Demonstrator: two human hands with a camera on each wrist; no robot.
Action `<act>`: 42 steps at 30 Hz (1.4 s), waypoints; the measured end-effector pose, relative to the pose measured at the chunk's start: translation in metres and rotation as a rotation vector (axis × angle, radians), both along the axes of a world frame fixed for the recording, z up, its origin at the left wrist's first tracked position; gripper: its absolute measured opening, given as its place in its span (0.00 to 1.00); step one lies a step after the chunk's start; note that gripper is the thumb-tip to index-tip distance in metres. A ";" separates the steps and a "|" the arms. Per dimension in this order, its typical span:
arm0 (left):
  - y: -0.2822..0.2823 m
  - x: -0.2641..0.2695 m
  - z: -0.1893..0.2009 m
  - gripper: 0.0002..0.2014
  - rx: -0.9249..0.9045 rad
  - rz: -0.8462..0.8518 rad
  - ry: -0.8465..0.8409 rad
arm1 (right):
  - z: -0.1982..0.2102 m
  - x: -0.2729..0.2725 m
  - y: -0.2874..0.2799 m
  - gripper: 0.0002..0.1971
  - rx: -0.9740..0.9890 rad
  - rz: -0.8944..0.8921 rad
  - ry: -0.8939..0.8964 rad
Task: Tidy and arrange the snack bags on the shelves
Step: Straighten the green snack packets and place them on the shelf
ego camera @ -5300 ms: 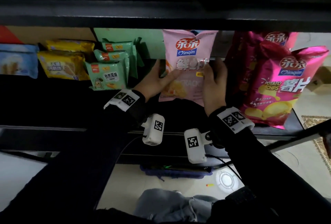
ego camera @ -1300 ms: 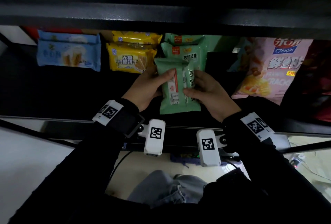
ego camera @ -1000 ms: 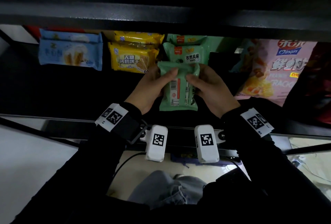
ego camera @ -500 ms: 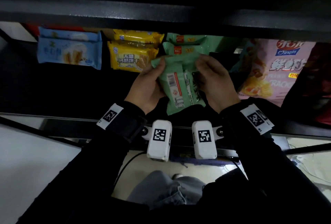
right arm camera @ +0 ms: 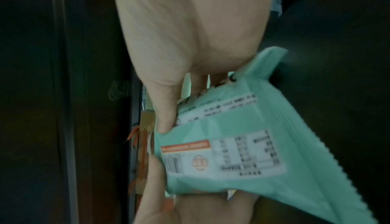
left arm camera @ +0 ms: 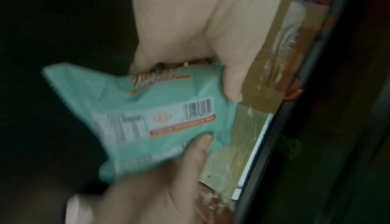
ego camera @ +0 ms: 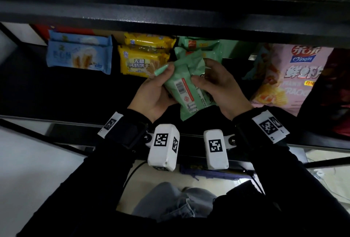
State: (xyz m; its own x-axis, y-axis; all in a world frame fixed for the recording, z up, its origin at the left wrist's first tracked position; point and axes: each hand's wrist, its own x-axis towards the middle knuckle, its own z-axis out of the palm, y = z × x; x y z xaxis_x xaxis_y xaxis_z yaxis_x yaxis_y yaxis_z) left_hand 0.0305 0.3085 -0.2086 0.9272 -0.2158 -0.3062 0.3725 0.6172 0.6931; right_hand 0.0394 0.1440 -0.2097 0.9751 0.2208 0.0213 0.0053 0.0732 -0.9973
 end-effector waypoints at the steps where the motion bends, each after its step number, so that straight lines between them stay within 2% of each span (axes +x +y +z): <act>1: 0.003 0.002 0.001 0.12 0.102 0.019 -0.036 | 0.000 0.000 -0.001 0.17 -0.032 0.001 -0.014; 3: 0.009 0.004 0.003 0.06 0.387 0.013 -0.136 | 0.000 -0.001 0.000 0.19 -0.096 -0.010 -0.064; 5: 0.014 0.005 0.004 0.05 0.513 -0.017 -0.199 | 0.001 -0.002 0.001 0.21 -0.108 -0.012 -0.113; 7: 0.019 0.003 0.005 0.10 0.400 -0.004 -0.229 | 0.003 -0.001 0.001 0.25 -0.127 0.035 -0.135; 10: 0.024 -0.001 0.004 0.08 0.122 0.091 -0.197 | 0.004 0.002 -0.004 0.27 -0.324 0.060 -0.163; 11: 0.025 -0.002 0.003 0.05 0.101 0.122 -0.160 | 0.004 0.002 -0.005 0.25 -0.358 0.029 -0.181; 12: 0.025 -0.004 0.003 0.07 0.107 0.142 -0.109 | 0.004 0.001 -0.005 0.24 -0.369 -0.015 -0.205; 15: 0.026 -0.009 0.002 0.33 0.072 0.098 0.117 | 0.002 -0.003 0.004 0.21 -0.431 -0.123 -0.338; 16: 0.026 -0.011 0.002 0.36 0.051 0.066 0.165 | 0.002 -0.005 0.009 0.21 -0.494 -0.118 -0.413; 18: 0.029 -0.016 0.001 0.31 0.076 0.035 0.191 | -0.002 -0.007 0.016 0.22 -0.611 -0.051 -0.510; 20: 0.034 -0.019 -0.001 0.24 0.119 0.057 0.134 | -0.007 -0.009 0.020 0.23 -0.572 0.014 -0.396; 21: 0.038 -0.021 -0.003 0.22 0.126 0.081 0.088 | -0.009 -0.009 0.021 0.24 -0.475 0.029 -0.261; 24: 0.048 -0.029 -0.010 0.24 0.164 0.138 0.007 | -0.014 -0.012 0.023 0.25 -0.024 0.017 0.177; 26: 0.050 -0.034 -0.015 0.25 0.206 0.135 -0.022 | -0.020 -0.013 0.023 0.23 0.080 0.015 0.300; 28: 0.050 -0.039 -0.019 0.24 0.264 0.131 -0.027 | -0.025 -0.014 0.026 0.19 0.060 0.037 0.337; 33: 0.049 -0.047 -0.029 0.20 0.562 0.203 0.020 | -0.037 -0.015 0.038 0.17 -0.129 0.061 0.354; 38: 0.094 -0.044 -0.033 0.17 0.696 0.512 0.136 | -0.043 -0.004 0.038 0.17 -0.396 0.041 0.284; 40: 0.117 -0.041 -0.035 0.16 0.774 0.616 0.182 | -0.045 0.001 0.036 0.15 -0.432 0.038 0.292; 42: 0.136 -0.037 -0.039 0.19 0.912 0.643 0.222 | -0.047 0.003 0.035 0.14 -0.442 0.037 0.289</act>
